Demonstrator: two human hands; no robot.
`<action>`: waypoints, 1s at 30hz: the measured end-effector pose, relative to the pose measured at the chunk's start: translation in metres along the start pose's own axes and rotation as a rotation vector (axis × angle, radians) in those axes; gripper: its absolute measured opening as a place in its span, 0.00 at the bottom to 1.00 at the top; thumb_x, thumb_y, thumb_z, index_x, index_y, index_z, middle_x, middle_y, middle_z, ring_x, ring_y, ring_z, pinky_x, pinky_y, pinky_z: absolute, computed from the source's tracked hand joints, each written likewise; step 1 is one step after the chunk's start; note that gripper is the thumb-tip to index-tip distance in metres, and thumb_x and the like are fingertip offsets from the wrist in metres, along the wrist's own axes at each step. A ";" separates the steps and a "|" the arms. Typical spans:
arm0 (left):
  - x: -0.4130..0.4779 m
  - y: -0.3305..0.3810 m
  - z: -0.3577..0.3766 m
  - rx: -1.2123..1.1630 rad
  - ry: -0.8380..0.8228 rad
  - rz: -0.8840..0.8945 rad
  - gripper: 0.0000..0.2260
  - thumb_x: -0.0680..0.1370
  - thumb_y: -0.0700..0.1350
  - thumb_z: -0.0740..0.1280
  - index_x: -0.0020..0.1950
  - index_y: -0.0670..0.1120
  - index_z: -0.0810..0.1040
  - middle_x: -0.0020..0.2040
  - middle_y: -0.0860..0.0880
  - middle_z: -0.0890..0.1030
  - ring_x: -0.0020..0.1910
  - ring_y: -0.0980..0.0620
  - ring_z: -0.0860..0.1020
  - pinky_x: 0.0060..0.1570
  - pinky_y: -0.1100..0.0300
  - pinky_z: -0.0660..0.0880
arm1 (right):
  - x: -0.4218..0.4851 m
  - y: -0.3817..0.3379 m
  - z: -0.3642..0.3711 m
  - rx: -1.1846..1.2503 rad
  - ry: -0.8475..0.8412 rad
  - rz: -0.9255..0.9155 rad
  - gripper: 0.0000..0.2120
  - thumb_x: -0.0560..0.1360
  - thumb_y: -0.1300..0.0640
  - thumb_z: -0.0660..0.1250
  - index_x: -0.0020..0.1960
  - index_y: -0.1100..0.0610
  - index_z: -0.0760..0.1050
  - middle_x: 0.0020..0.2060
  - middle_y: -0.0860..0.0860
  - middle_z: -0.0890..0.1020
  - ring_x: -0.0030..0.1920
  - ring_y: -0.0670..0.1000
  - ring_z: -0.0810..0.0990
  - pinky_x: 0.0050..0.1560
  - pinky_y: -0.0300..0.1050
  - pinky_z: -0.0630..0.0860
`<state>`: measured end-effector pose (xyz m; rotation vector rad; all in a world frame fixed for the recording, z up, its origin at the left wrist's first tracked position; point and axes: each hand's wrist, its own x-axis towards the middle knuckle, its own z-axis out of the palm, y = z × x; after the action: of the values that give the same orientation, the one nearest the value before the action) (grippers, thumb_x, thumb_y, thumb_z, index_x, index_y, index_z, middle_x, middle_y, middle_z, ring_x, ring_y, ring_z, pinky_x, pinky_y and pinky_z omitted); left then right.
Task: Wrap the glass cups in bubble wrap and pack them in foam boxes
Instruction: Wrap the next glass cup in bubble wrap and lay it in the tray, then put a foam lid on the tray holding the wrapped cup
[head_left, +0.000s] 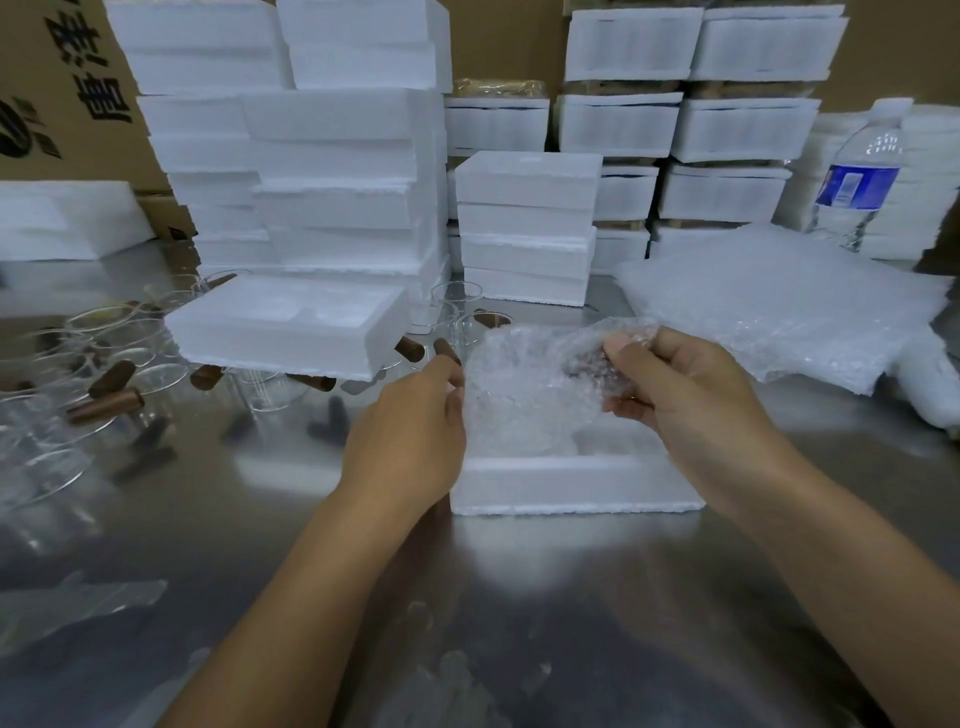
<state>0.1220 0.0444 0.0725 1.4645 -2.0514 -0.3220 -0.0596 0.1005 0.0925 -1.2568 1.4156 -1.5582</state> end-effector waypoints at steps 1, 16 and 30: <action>0.001 0.000 0.001 -0.005 -0.008 -0.003 0.06 0.80 0.41 0.55 0.50 0.49 0.71 0.42 0.51 0.77 0.43 0.47 0.75 0.39 0.54 0.70 | 0.000 0.000 0.001 -0.021 -0.023 -0.002 0.06 0.77 0.57 0.63 0.45 0.57 0.78 0.35 0.49 0.84 0.35 0.47 0.81 0.49 0.47 0.79; 0.005 0.004 -0.001 -0.275 0.275 -0.111 0.05 0.78 0.45 0.62 0.43 0.53 0.72 0.32 0.56 0.75 0.33 0.59 0.74 0.31 0.63 0.65 | 0.006 0.017 -0.014 -0.828 0.002 -0.316 0.04 0.72 0.44 0.67 0.42 0.43 0.74 0.38 0.41 0.77 0.39 0.41 0.75 0.38 0.34 0.69; 0.015 -0.025 -0.011 0.212 0.420 -0.128 0.19 0.76 0.46 0.67 0.66 0.45 0.71 0.69 0.44 0.67 0.72 0.42 0.56 0.70 0.45 0.49 | 0.006 0.012 -0.013 -0.537 0.101 -0.348 0.07 0.74 0.58 0.67 0.46 0.45 0.76 0.37 0.41 0.79 0.41 0.34 0.75 0.41 0.20 0.65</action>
<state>0.1446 0.0231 0.0731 1.6309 -1.6954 0.1507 -0.0757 0.0965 0.0824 -1.8407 1.8334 -1.5267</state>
